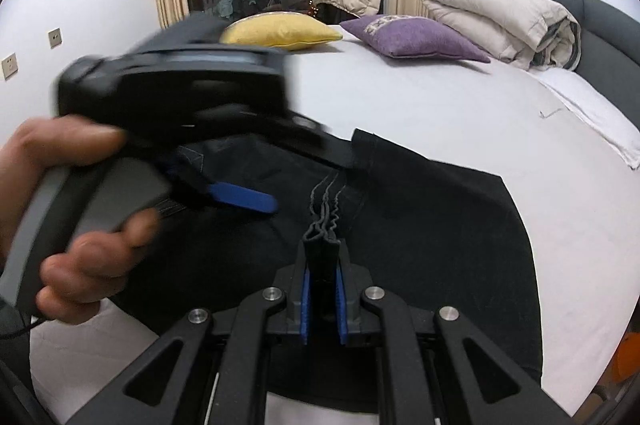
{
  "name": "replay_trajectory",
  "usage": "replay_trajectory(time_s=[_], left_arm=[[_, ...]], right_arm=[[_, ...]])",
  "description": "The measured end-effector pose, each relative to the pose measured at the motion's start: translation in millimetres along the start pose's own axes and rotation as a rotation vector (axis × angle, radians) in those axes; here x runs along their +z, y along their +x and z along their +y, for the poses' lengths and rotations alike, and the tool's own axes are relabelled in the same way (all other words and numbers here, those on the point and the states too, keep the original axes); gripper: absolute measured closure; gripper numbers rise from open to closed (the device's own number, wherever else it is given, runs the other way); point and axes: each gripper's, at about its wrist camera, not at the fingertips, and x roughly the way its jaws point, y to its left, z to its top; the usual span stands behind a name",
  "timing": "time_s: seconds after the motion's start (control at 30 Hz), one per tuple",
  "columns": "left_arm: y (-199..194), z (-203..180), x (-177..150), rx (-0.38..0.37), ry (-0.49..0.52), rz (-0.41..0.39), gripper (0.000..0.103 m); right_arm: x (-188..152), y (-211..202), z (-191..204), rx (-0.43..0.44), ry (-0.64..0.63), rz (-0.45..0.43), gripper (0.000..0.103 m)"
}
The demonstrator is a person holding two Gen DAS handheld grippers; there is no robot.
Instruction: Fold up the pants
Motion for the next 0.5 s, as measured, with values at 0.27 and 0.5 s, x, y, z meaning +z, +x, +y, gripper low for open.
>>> replay_trajectory(time_s=[0.27, 0.5], left_arm=[[27.1, -13.9, 10.7, -0.028, 0.040, 0.072, 0.094], [-9.8, -10.6, 1.3, -0.046, 0.066, 0.005, 0.097]], right_arm=[[3.6, -5.4, 10.3, -0.012, -0.019, -0.016, 0.091], [14.9, -7.3, 44.0, 0.025, -0.063, -0.036, 0.091]])
